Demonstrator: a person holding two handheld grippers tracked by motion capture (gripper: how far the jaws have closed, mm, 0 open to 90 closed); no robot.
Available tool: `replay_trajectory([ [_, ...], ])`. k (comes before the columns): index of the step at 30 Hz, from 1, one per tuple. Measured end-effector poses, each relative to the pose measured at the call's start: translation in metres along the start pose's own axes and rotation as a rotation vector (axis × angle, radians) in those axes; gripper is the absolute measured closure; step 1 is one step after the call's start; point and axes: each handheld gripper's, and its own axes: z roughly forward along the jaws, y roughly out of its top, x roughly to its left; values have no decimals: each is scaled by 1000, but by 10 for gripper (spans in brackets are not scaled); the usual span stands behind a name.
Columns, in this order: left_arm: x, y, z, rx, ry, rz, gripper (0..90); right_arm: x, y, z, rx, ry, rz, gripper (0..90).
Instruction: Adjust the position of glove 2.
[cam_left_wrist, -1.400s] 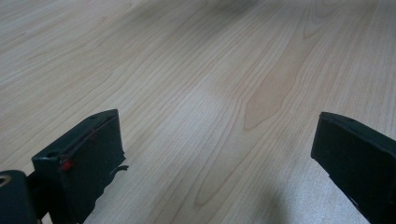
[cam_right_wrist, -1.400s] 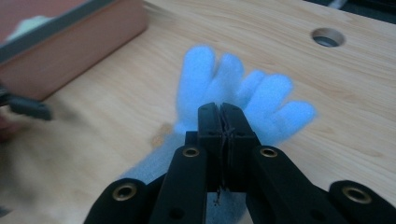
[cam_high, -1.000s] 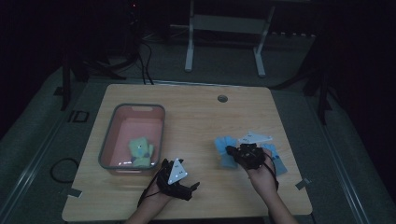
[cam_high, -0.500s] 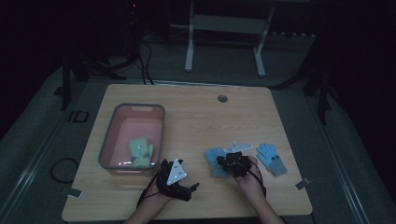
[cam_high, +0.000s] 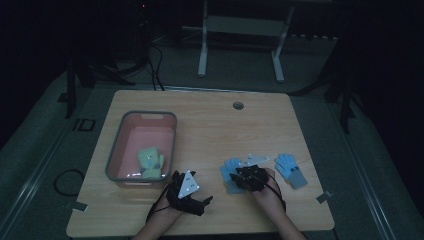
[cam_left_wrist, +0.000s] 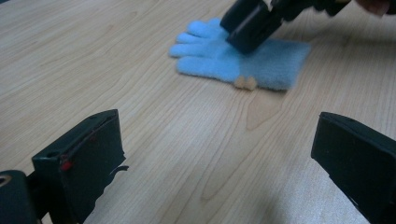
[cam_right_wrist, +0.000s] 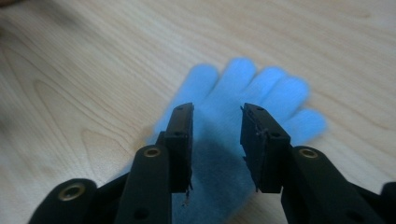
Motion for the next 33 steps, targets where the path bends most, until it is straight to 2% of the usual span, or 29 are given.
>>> replay_trajectory([
  [7, 0, -1, 1, 0, 9, 3, 24, -16, 4, -28, -65, -13, -13, 634],
  [16, -1, -2, 3, 9, -3, -2, 24, -49, -8, -55, -97, -43, -15, 659],
  [20, -1, -2, 3, 7, 9, 5, 24, -62, -14, -65, -103, -57, 9, 659],
  [22, -1, -2, 3, 5, 12, 2, 24, -71, -19, -70, -110, -47, 25, 659],
  [26, -1, -2, 3, 9, 10, -3, 24, -86, -27, -80, -104, -70, 36, 659],
  [29, -1, -3, 3, 11, 17, 6, 24, -100, -36, -88, -104, -92, 61, 658],
  [33, 0, -3, 3, 8, 16, -2, 25, -118, -49, -96, -102, -114, 88, 645],
])
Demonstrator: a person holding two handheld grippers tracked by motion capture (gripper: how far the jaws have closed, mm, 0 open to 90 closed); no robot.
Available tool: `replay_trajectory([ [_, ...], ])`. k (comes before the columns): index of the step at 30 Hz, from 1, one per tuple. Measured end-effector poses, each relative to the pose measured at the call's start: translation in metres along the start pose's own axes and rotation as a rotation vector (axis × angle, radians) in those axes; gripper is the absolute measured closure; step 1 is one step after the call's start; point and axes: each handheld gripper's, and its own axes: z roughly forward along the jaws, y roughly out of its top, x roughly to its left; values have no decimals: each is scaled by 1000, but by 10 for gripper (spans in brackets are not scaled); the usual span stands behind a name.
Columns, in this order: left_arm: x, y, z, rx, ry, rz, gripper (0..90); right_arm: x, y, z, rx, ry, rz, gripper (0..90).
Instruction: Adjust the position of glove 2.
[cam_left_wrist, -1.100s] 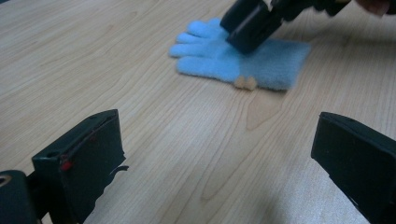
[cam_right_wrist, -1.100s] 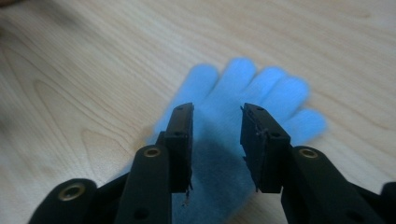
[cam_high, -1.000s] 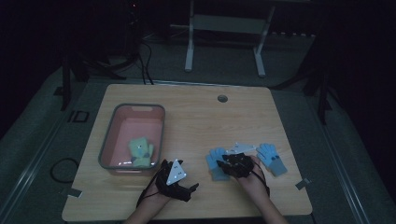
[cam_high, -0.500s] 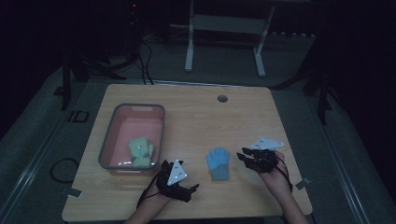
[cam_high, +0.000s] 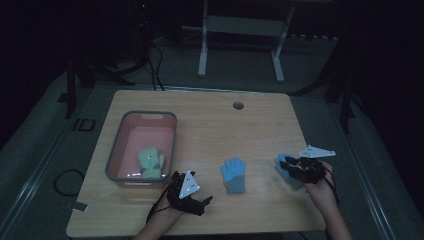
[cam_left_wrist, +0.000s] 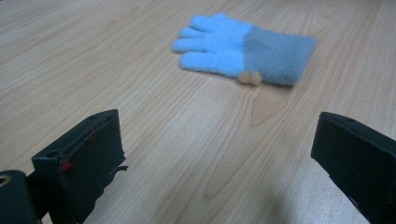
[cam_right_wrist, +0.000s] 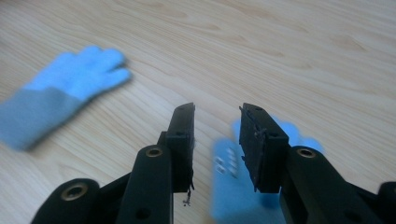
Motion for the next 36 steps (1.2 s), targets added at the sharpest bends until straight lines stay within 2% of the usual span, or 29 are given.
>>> replay_trajectory([
  [3, 0, 0, 0, 2, 1, 2, 24, -13, -9, -2, 4, -13, 30, 637],
  [8, 0, 0, 1, 3, 2, 2, 24, -30, -23, 0, 23, -29, 54, 629],
  [14, 0, 0, 1, 7, 1, 6, 24, -42, -38, 12, 66, -8, 64, 624],
  [16, 0, -1, 1, 7, -1, 4, 24, -42, -41, 17, 64, -3, 54, 613],
  [22, -1, -1, 1, 13, -3, 11, 24, -43, -46, 27, 72, -7, 43, 668],
  [23, -1, -1, 1, 12, -3, 12, 25, -42, -47, 28, 70, -11, 42, 699],
  [24, 0, -1, 1, 16, -2, 17, 24, -41, -47, 28, 69, -14, 40, 772],
  [27, 0, -1, 1, 13, -4, 14, 24, -39, -45, 28, 78, -22, 58, 846],
  [31, 0, -1, 1, 14, -3, 13, 25, -32, -39, 28, 101, -79, 102, 864],
  [36, 0, -1, 1, 14, -5, 14, 24, -18, -23, 15, 76, -131, 153, 869],
])
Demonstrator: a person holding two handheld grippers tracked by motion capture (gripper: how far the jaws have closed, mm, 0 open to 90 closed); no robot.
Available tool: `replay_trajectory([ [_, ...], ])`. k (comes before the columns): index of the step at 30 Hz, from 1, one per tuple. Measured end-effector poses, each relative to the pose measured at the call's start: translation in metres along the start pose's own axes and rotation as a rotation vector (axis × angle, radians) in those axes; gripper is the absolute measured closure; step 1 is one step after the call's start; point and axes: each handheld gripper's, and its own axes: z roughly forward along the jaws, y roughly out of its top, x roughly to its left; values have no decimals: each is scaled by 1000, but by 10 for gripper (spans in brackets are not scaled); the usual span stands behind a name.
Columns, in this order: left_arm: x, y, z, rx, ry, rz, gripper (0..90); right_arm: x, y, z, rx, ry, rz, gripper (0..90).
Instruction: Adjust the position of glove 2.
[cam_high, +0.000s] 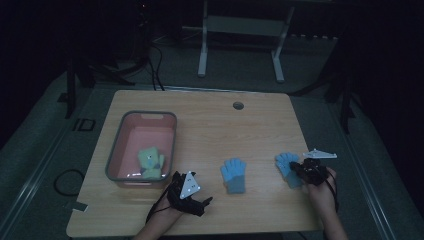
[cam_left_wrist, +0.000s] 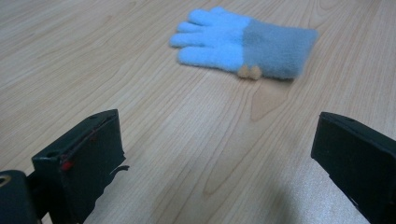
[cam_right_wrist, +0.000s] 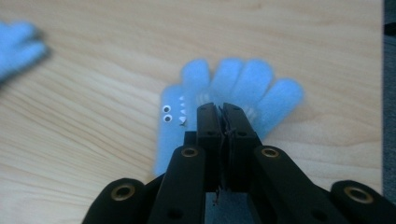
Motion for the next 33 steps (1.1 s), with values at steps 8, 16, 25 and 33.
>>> replay_trajectory([
  [8, 0, 0, 0, -9, -2, 5, 24, 37, 22, -25, -59, -42, 46, 869],
  [16, 0, 0, -1, -14, -11, 7, 24, 69, 20, -22, -62, -27, 142, 870],
  [25, 0, 1, -1, -9, -11, 10, 24, 91, 6, -1, -57, -49, 210, 869],
  [33, -1, 1, -1, -9, -11, 11, 24, 93, -10, 18, -23, -128, 227, 844],
])
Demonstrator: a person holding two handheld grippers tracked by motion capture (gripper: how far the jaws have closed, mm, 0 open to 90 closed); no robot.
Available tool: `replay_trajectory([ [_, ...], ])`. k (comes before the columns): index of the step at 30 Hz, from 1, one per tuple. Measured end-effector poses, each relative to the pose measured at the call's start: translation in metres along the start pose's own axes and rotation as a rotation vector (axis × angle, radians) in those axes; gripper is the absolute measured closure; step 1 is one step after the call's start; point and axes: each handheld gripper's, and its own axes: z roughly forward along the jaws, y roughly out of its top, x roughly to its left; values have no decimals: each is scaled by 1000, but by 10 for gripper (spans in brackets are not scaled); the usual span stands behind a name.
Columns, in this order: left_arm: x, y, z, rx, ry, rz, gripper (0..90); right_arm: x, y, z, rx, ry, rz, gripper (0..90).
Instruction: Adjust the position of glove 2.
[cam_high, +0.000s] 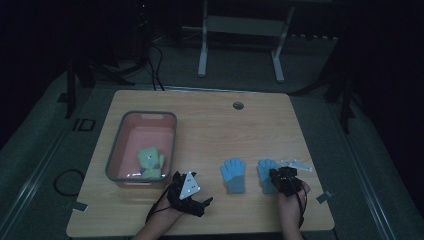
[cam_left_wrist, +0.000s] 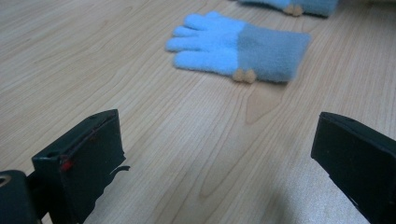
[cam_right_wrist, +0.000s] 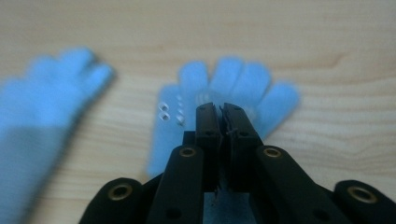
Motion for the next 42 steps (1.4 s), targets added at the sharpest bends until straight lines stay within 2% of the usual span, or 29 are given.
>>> replay_trajectory([
  [4, 0, 0, 0, 2, -1, 0, 24, -1, -4, 3, 8, 1, -9, 791],
  [9, 0, -1, 0, 2, -2, -2, 24, -2, 5, -7, -5, 19, -30, 738],
  [15, 0, 0, 0, 1, -7, -4, 24, -5, 11, -13, -3, 44, -99, 695],
  [21, 0, -1, 0, 3, -10, -3, 24, -16, 17, -14, 1, 112, -173, 663],
  [22, 0, -1, 0, 1, -11, -5, 24, -17, 17, -14, 3, 121, -176, 659],
  [24, 0, -1, 1, 3, -9, -4, 24, -24, 20, -13, 22, 177, -158, 650],
  [25, 0, -1, 1, 2, -9, -5, 24, -26, 21, -13, 22, 180, -164, 650],
  [27, 0, -1, 0, 7, -12, -3, 24, -28, 24, -14, 17, 200, -189, 647],
  [33, 1, -1, 1, 10, -12, -2, 24, -33, 33, -12, 18, 299, -256, 629],
  [37, 0, -1, 1, 11, -11, -3, 25, -33, 35, -11, 15, 310, -316, 631],
  [42, 0, 0, 1, 9, -8, 1, 24, -33, 26, -5, 39, 325, -342, 630],
])
